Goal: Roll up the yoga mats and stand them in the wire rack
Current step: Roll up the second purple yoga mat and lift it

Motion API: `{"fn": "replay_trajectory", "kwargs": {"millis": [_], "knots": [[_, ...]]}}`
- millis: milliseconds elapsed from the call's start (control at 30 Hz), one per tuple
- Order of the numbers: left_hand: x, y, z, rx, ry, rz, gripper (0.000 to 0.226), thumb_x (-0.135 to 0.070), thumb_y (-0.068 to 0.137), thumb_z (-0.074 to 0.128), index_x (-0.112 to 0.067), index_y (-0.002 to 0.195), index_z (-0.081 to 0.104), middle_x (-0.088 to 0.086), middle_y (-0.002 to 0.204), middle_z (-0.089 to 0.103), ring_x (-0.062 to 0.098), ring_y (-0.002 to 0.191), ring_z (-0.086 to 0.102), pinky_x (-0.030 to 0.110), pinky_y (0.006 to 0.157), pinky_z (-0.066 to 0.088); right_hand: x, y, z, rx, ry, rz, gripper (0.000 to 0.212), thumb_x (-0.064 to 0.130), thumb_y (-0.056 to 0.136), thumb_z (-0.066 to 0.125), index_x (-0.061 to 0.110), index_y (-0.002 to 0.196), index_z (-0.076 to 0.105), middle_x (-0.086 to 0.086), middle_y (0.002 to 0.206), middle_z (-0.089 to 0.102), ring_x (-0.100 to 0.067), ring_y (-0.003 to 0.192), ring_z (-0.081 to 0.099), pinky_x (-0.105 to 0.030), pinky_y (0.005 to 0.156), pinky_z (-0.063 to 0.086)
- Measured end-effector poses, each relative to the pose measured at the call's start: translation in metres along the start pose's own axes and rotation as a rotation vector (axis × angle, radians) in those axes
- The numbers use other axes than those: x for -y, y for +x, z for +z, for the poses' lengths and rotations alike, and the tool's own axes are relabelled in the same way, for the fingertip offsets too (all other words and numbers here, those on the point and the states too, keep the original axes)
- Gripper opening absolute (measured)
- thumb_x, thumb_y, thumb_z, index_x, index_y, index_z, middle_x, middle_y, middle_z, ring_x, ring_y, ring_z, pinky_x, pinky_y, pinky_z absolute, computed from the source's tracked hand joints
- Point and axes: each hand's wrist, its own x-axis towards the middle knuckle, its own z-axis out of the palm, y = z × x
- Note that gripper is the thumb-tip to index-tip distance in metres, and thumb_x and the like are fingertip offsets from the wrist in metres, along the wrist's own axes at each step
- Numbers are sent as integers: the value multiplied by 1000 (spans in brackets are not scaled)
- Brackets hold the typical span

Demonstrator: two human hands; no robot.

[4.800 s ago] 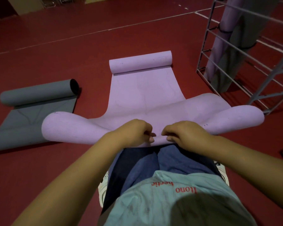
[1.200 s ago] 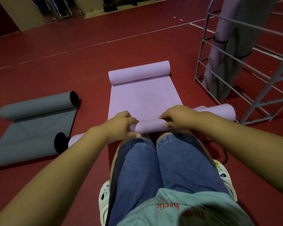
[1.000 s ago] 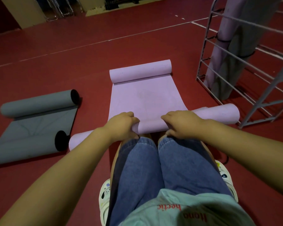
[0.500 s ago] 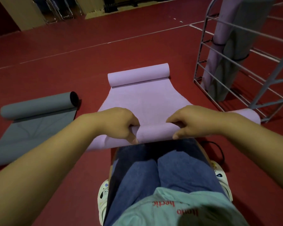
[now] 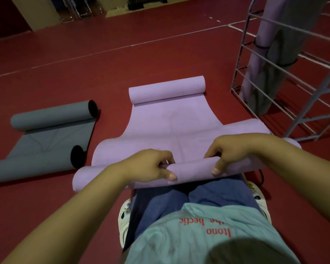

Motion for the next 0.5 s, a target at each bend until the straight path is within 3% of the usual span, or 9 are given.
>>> {"fn": "replay_trajectory", "kwargs": {"millis": [100,200,333,500], "knots": [[3,4,5,18,-111,-29,31,-41,88,62,-29,116,59,-4,109,62,9,98,54,20,83,40,-4,4,-2,14,44,39,33,31,74,78,26,106,73,9,101,72,-11,96,65,-34,92,51],[3,10,3,64,-115,-42,29,-38,90,61,-27,117,60,-6,108,60,10,103,55,21,88,40,2,-3,0,-8,-86,46,45,35,76,76,29,120,65,11,115,63,-12,104,59,-31,96,46],[5,19,-2,126,-184,-47,29,-35,90,61,-24,117,62,-8,104,58,10,98,54,20,86,38,21,-15,13,-336,-331,16,76,40,73,75,33,141,41,8,130,45,-13,121,45,-31,98,40],[12,24,1,104,-85,-43,36,-39,90,60,-25,123,62,2,113,43,16,114,46,26,105,32,37,-12,40,-407,-361,9,51,45,84,62,37,133,48,13,130,50,-10,121,45,-25,93,39]]}}
